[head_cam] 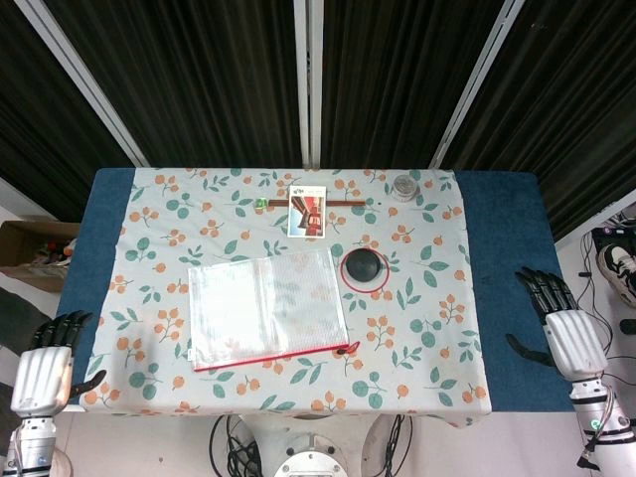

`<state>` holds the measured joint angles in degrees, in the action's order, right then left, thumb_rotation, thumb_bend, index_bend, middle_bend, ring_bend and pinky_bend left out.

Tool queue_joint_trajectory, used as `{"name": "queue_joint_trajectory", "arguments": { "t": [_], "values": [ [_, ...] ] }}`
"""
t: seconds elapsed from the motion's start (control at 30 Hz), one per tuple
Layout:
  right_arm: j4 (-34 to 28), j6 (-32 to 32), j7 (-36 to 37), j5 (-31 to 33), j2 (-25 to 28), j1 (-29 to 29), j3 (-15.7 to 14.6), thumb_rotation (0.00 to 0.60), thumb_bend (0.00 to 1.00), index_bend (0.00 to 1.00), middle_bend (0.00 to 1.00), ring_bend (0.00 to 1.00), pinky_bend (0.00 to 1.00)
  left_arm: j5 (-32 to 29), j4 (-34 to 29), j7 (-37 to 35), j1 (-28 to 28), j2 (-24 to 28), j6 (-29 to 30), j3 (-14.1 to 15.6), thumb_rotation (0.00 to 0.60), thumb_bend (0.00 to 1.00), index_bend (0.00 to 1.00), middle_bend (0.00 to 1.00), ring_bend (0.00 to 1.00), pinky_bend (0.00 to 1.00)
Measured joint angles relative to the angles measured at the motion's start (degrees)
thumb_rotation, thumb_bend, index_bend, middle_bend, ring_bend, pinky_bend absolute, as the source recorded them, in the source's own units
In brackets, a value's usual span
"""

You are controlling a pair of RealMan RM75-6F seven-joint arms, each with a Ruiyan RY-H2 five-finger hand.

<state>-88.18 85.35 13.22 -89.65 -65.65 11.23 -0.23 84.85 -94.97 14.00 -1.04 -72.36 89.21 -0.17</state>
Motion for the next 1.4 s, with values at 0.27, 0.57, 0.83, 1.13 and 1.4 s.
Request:
{"name": "queue_joint_trajectory", "arguments": {
  "t": [0.27, 0.57, 0.83, 1.13, 1.4],
  "values": [
    [-0.19, -0.21, -0.08, -0.45, -0.03, -0.1, 0.65, 0.6, 0.16, 0.03, 0.05, 0.0, 0.0, 0.94, -0.31, 0.78, -0.09, -0.08, 0.06, -0.05, 0.6, 0.09, 0.18, 0.14, 0.13, 0.17],
    [-1.46, 3.03, -0.08, -3.03, 1.72, -1.44, 1.05, 0.6, 0.16, 0.03, 0.05, 0.0, 0.0, 8.7, -1.11, 1.76, -3.93, -0.26, -1.61, -0.09, 0.6, 0.09, 0.26, 0.16, 0.13, 0.17],
    [-2.88, 3.28, -0.51, -4.98, 2.44, -1.34, 1.2, 0.6, 0.16, 0.03, 0.05, 0.0, 0.0, 19.11, -1.46, 2.89, -15.55, -4.49, -13.53, -0.39, 0.6, 0.16, 0.33, 0.16, 0.13, 0.17],
    [-3.49, 2.35, -1.3, -5.05, 2.68, -1.09, 1.53, 0.6, 0.16, 0.03, 0.05, 0.0, 0.0, 19.81, 1.85, 5.28, -28.09, -16.55, -28.56, -3.04, 0.6, 0.17, 0.39, 0.16, 0.13, 0.17],
    [-3.75, 1.24, -1.69, -4.19, 2.8, -0.82, 2.03, 0.6, 0.16, 0.03, 0.05, 0.0, 0.0, 16.58, 9.86, 10.15, -35.19, -25.6, -34.48, -6.89, 0.6, 0.14, 0.4, 0.16, 0.13, 0.17]
  ]
}}
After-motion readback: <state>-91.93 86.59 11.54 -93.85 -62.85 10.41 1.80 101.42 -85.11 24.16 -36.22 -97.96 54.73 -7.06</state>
